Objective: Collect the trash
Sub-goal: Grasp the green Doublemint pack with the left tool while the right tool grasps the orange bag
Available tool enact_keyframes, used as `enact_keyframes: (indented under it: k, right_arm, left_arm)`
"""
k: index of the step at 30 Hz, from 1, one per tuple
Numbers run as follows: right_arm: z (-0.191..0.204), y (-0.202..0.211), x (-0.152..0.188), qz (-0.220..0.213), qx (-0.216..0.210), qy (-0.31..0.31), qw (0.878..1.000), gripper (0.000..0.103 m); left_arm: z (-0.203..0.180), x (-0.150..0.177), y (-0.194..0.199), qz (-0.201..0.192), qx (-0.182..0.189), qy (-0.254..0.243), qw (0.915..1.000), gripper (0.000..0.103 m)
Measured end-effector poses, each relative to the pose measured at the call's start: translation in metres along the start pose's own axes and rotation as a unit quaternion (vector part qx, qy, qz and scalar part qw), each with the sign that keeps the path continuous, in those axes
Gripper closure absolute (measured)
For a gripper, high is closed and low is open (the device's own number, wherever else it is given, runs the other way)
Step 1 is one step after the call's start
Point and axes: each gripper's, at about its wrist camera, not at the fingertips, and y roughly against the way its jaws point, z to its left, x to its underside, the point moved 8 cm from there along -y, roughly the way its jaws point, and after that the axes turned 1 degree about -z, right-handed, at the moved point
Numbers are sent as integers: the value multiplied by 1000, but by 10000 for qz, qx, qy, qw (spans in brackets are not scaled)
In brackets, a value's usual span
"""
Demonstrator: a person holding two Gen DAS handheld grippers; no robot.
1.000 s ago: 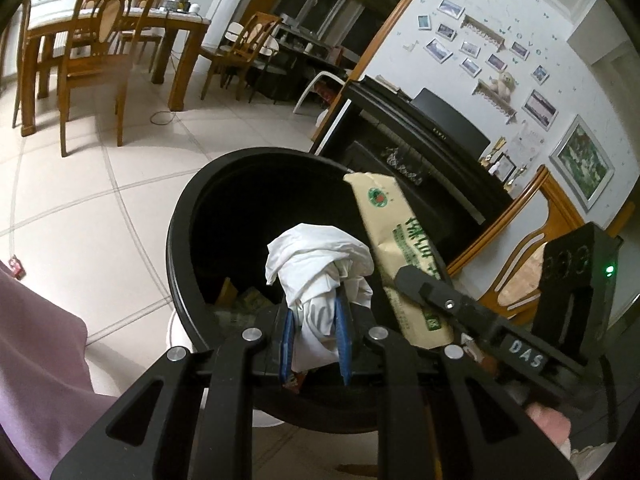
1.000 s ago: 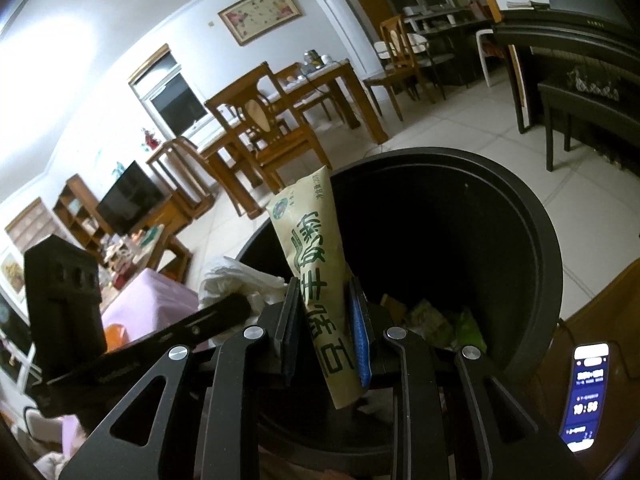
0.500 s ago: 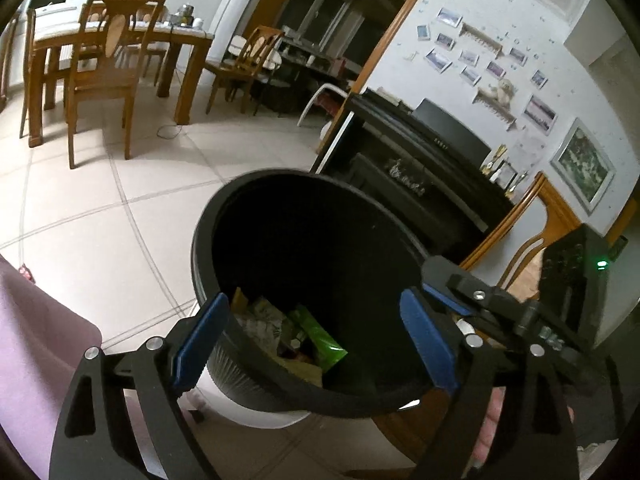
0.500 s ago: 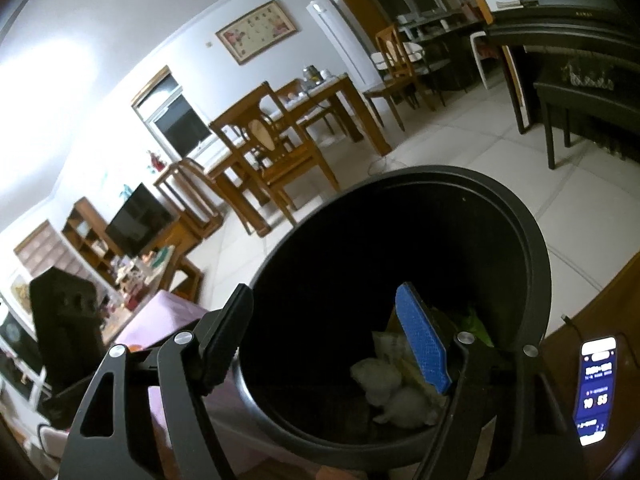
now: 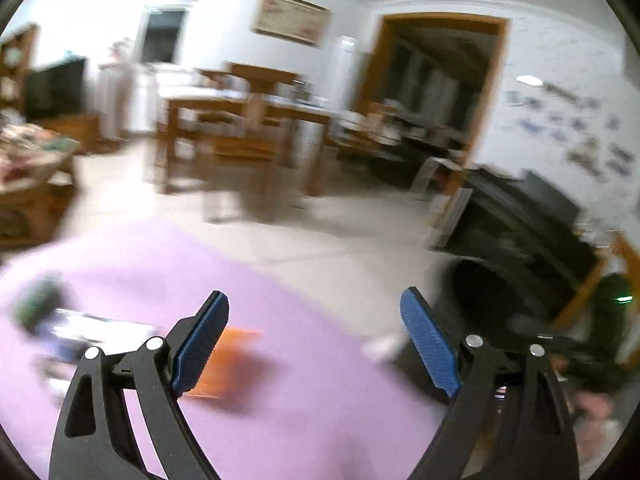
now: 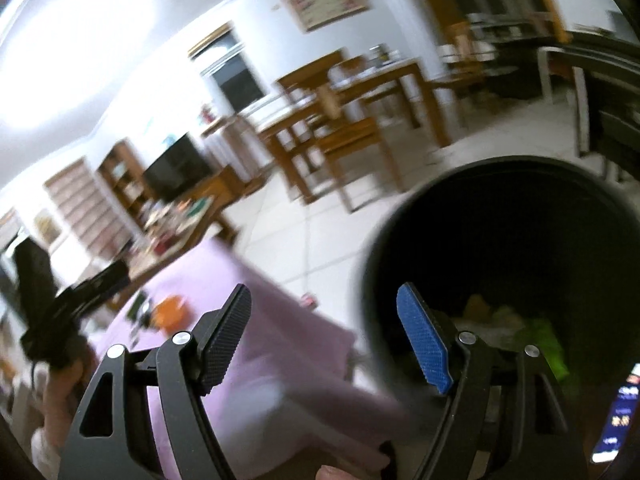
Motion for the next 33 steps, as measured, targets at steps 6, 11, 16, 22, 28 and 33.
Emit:
enact_keyframes:
  k: [6,11,16,22,28,33]
  right_arm:
    - [106,-65,20,632,-604,761,9933,28]
    - [182,-126,42,1301,-1002,1079,9805,28]
    - [224,-168,49,1535,-898,1155,9772,28]
    - [247,-206,56,1797,-702,1145,9745,28]
    - [240,-219,64,1854,-607,1350,9714,63]
    - [245,-213,64,1672,-711,1512,9717,67]
  left_arm:
    - [128,7,5,452,-1398,-139,9891,20]
    - [183,14,-13,1140,-1500,-389,9813,40]
    - [205,8,-20,1239,-1391,-537,9810,40]
    - [214,20,-35,1508,-1254,-577,9789,40]
    - [219,25,-42,1547,-1116,-459,9806,62]
    - [231,26,-39,1450,-1087,135,9834,73]
